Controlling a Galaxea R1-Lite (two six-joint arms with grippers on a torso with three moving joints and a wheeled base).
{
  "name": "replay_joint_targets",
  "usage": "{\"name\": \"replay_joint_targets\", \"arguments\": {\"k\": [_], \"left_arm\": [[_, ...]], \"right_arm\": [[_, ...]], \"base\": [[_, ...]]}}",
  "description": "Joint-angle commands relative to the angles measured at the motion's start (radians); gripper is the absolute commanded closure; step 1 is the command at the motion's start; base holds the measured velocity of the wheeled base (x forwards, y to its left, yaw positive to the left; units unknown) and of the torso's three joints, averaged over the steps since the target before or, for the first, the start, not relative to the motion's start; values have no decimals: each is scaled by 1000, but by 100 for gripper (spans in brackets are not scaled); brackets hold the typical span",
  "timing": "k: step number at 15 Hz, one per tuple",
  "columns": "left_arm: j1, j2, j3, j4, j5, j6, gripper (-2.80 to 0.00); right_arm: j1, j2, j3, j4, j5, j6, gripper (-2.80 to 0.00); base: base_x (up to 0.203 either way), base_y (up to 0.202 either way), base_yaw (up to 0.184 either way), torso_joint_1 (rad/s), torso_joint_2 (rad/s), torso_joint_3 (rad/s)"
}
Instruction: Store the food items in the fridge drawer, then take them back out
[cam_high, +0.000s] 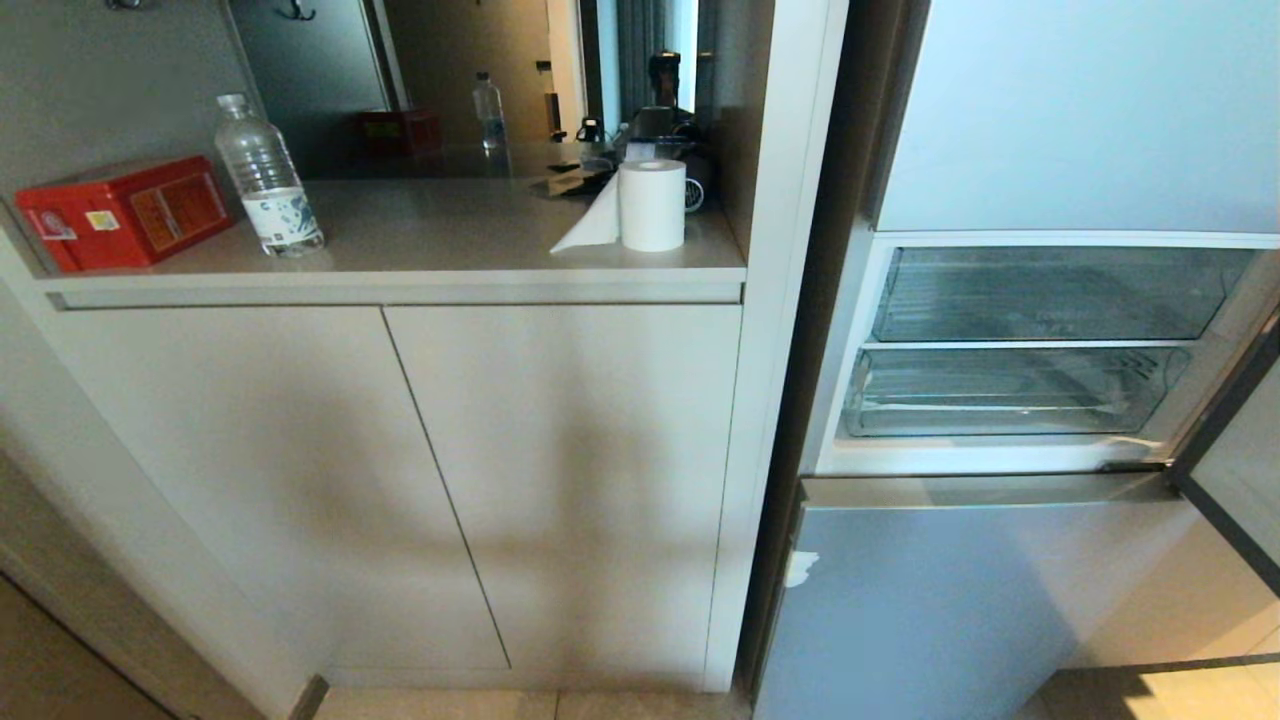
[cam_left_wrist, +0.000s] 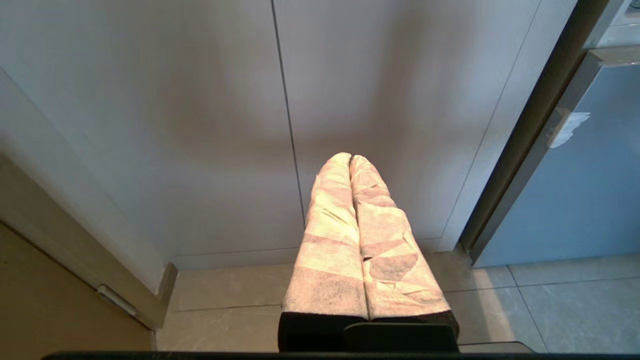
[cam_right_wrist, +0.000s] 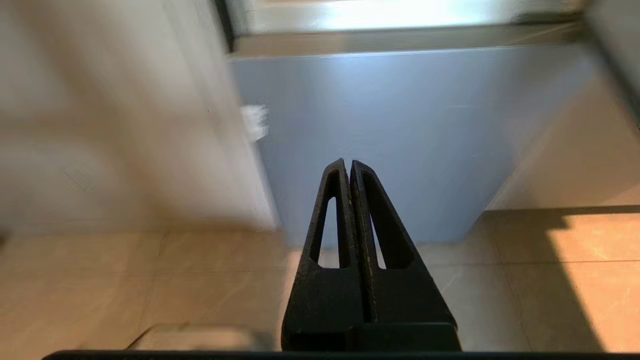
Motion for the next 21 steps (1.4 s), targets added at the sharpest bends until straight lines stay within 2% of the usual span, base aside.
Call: {"name": "replay_joint_targets", "arguments": {"k": [1,5,8,11,14,19,20,21], "left_arm": [[0,0,0,0,0,0,0],[0,0,0,0,0,0,0],[0,0,0,0,0,0,0],[0,0,0,0,0,0,0],[0,0,0,0,0,0,0],[0,0,0,0,0,0,0],[0,0,0,0,0,0,0],[0,0,0,0,0,0,0]], "right_arm": [[-2,393,-22,-186,32,8,-280],[59,886,-110,-492,65,55,-280],[118,1199,-246,-665,69,92,-280],[160,1452,-426,-826,9,118,-280],[180,1626,-587,-1005,-52,117,-280],[184,1815,-789,-1051,-121,75,-280],[184,1846,-824,-1052,-138,73,0],[184,1867,-857,-1053,-167,72,0]], "base": [[0,0,0,0,0,0],[0,0,0,0,0,0],[0,0,0,0,0,0],[0,0,0,0,0,0],[0,0,0,0,0,0],[0,0,0,0,0,0],[0,0,0,0,0,0],[0,0,0,0,0,0]]}}
